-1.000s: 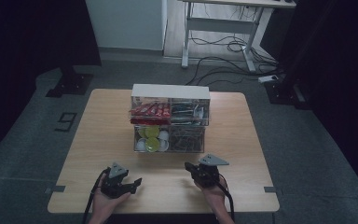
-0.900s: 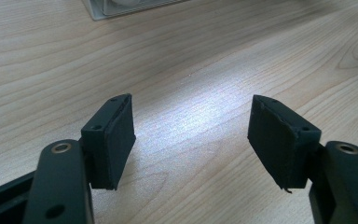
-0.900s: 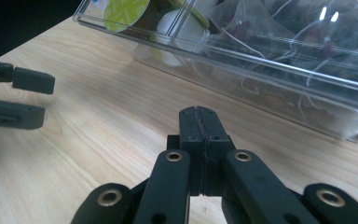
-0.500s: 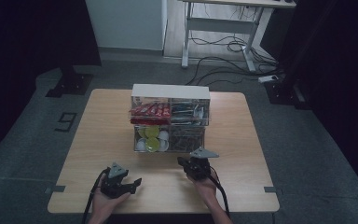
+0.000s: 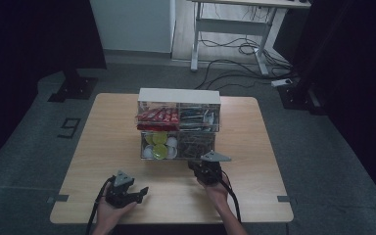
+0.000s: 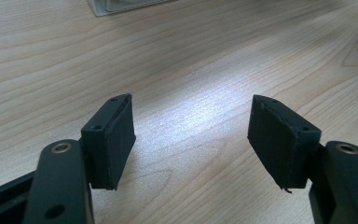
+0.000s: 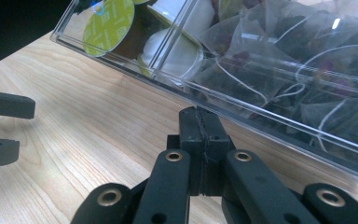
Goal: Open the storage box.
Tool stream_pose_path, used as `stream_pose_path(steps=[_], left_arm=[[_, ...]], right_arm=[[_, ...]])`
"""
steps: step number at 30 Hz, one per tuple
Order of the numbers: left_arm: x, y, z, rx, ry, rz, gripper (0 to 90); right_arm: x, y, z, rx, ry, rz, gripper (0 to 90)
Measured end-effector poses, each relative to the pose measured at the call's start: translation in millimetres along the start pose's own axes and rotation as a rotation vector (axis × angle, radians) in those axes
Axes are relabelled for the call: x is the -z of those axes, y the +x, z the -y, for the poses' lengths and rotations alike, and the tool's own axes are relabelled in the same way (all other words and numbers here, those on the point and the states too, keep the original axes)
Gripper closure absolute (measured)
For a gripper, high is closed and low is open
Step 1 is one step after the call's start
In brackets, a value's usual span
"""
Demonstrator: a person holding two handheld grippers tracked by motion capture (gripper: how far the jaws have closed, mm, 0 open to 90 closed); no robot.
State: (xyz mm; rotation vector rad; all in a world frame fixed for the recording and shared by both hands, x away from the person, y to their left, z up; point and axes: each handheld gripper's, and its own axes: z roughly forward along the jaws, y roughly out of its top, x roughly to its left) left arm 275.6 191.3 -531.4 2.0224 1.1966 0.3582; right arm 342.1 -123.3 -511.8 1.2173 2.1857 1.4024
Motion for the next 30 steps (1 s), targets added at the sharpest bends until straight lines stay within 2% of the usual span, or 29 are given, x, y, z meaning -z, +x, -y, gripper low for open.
stream_pose_path(steps=[12, 22, 30], left_arm=[[3.4, 1.1, -0.7, 0.003, -0.01, -0.003, 31.8], [3.9, -0.4, -1.0, -0.004, -0.009, -0.003, 31.8], [0.5, -2.3, 0.1, -0.01, 0.002, -0.001, 31.8]], right_arm=[[8.1, 0.4, -0.4, -0.002, -0.015, 0.0, 89.1], [22.6, 1.1, -3.4, -0.006, -0.059, 0.0, 89.1], [40.7, -0.9, -11.4, -0.006, -0.125, 0.013, 89.1]])
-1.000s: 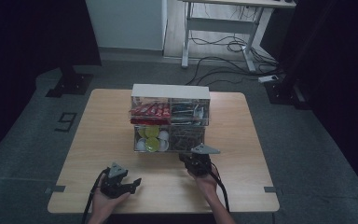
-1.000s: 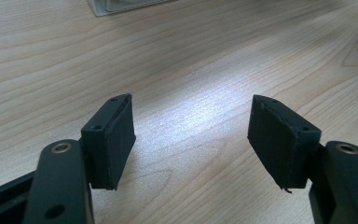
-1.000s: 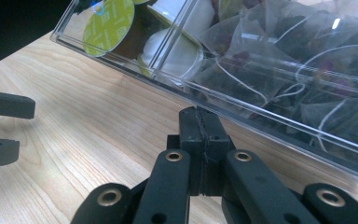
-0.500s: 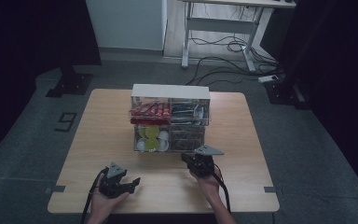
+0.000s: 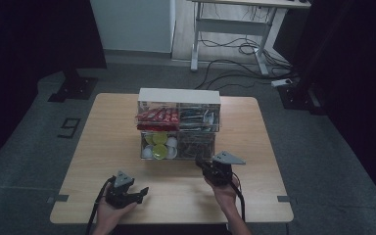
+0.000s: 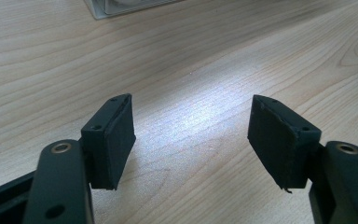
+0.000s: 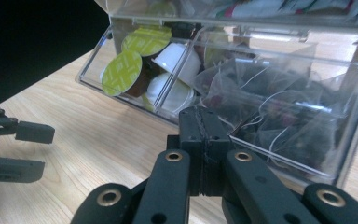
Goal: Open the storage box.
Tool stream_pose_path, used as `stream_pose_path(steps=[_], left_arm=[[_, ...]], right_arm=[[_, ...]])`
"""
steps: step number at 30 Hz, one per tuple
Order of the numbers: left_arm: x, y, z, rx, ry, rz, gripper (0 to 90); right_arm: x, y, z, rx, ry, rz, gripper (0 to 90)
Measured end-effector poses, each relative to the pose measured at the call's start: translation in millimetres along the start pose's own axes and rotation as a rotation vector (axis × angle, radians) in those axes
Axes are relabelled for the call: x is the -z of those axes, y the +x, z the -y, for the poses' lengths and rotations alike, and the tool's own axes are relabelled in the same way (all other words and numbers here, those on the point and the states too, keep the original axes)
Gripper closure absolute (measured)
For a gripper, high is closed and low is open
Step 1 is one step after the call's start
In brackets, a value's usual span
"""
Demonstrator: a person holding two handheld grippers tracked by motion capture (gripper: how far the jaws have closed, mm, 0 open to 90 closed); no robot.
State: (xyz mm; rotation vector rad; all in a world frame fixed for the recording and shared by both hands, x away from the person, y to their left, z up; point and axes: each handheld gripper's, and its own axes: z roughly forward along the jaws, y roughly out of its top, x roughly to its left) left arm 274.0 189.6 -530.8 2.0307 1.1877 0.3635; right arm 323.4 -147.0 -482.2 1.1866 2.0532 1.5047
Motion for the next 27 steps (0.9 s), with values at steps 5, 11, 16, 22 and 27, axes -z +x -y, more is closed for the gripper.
stream_pose_path(steps=[5, 11, 16, 22, 27], left_arm=[[-0.2, -1.1, 0.3, 0.002, 0.0, -0.001, 31.8], [-0.4, 1.3, 0.6, 0.004, 0.002, -0.003, 31.8], [0.6, 4.2, 0.6, 0.009, -0.003, -0.006, 31.8], [1.0, 2.9, 0.2, 0.009, -0.004, -0.007, 31.8], [0.2, 3.1, 0.5, 0.009, 0.0, -0.007, 31.8]], right_arm=[[-6.5, -1.3, 7.1, -0.009, 0.044, -0.012, 89.0], [-24.7, -5.2, 20.5, -0.027, 0.109, -0.012, 89.0], [-26.4, -10.2, 19.3, -0.031, 0.109, 0.004, 89.1], [-20.0, -8.8, 14.6, -0.024, 0.079, 0.012, 89.1], [-16.6, -6.6, 10.4, -0.026, 0.061, 0.004, 89.1]])
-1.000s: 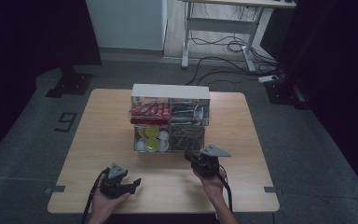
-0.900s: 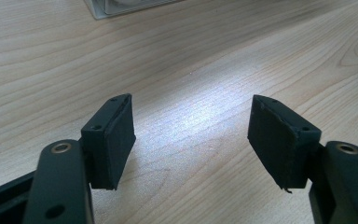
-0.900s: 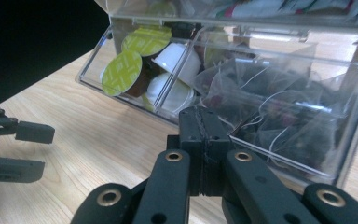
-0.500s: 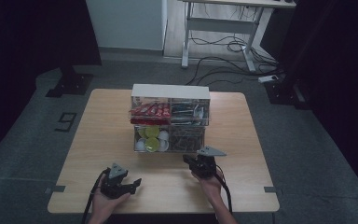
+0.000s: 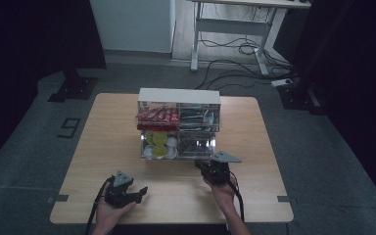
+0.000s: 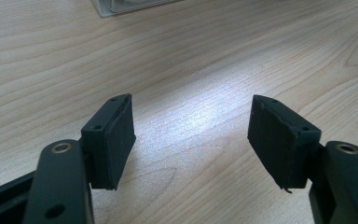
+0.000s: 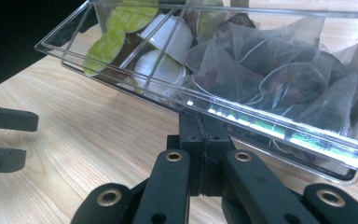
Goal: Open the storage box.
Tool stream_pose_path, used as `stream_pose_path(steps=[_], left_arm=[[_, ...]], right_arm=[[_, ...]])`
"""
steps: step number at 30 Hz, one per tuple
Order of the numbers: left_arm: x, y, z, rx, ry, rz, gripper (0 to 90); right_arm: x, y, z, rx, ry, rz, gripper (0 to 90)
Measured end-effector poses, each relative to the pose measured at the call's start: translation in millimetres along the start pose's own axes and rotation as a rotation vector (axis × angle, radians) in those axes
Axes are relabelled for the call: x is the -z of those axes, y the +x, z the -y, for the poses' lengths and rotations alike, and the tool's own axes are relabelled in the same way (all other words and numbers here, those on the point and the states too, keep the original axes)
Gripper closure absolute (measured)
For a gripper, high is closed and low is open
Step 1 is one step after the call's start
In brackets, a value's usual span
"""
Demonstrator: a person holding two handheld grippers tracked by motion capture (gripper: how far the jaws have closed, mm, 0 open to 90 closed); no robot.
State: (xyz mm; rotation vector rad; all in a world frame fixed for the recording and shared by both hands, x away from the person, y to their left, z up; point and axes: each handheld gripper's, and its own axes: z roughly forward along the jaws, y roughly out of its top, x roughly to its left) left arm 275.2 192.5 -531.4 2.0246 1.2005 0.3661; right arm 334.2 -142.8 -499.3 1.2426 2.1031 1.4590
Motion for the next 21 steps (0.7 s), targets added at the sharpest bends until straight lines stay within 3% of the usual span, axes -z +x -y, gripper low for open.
stream_pose_path(steps=[11, 21], left_arm=[[0.6, 1.2, 0.1, 0.001, -0.002, -0.003, 31.8], [2.4, 3.3, 0.0, 0.007, -0.006, -0.004, 31.8]], right_arm=[[8.1, 3.4, -9.7, 0.007, -0.043, -0.01, 89.1], [12.6, 3.3, -16.7, 0.0, -0.049, -0.015, 89.0]])
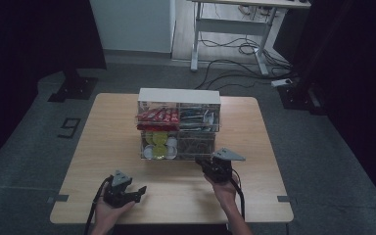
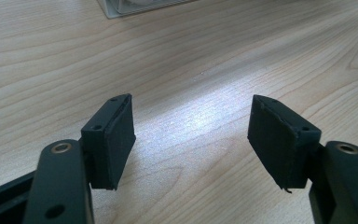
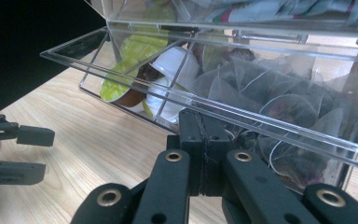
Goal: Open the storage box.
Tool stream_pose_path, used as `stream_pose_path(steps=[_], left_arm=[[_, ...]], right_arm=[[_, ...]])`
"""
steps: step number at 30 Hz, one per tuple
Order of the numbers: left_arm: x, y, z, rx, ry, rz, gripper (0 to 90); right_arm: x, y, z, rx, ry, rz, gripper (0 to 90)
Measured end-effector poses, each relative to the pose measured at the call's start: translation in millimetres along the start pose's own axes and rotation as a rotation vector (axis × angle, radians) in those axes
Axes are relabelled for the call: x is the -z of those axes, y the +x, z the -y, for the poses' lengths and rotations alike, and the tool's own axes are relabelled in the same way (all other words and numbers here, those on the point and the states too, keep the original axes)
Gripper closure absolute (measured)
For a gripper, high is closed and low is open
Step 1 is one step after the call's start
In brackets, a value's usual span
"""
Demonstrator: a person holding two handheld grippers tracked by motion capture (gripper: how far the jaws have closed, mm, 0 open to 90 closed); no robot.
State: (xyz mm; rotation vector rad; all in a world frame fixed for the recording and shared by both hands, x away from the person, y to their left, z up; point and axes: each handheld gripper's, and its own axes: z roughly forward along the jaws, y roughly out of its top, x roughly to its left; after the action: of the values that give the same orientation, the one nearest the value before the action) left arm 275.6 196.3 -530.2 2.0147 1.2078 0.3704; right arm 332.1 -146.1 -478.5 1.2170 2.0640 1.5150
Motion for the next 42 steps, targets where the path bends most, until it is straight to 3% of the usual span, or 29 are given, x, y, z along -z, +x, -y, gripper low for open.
stream_pose_path(steps=[16, 28, 42], left_arm=[[1.0, 1.1, 0.3, 0.004, 0.0, -0.001, 31.8], [1.8, 2.4, 0.5, 0.013, -0.006, 0.002, 31.9], [0.9, 8.1, 1.9, 0.027, -0.005, 0.009, 31.9]], right_arm=[[2.1, 1.4, -12.3, -0.018, -0.016, -0.018, 88.9], [2.2, 5.0, -37.5, -0.006, -0.041, -0.007, 88.8], [-5.1, -3.7, -54.9, -0.033, -0.06, 0.01, 88.4]])
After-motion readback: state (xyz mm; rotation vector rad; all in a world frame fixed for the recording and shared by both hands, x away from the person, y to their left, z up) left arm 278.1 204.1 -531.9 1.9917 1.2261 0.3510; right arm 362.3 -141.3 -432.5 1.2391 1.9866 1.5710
